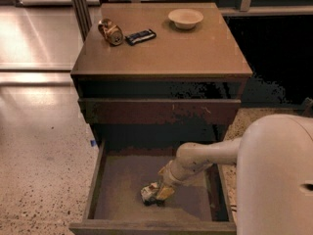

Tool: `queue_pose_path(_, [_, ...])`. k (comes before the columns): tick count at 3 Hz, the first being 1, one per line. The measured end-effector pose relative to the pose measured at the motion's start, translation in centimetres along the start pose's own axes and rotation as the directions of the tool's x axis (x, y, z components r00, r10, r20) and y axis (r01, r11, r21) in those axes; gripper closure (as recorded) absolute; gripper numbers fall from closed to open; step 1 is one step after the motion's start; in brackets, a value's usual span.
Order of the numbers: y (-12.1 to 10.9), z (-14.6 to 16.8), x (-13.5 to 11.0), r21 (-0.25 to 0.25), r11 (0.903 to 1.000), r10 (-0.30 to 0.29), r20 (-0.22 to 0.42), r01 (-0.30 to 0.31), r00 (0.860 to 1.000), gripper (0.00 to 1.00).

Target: Pick 7up can from middle drawer and place on counter

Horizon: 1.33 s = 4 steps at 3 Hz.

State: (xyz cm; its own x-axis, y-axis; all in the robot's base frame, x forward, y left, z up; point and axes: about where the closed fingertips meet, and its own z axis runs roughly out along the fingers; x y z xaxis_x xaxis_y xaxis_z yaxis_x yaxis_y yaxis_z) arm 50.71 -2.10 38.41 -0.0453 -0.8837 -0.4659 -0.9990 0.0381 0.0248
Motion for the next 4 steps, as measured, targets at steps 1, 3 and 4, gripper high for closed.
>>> queue_pose_path(1, [0.0,0.0,0.0,0.0,1.0,0.0,0.0,0.0,1.0,0.65])
queue_pose_path(3, [0.0,0.0,0.0,0.0,1.0,0.0,0.0,0.0,1.0,1.0])
queue_pose_path(4, [-0.1,-3.2,-1.1,-0.004,0.9997,0.024,0.076,-0.024,0.997,1.0])
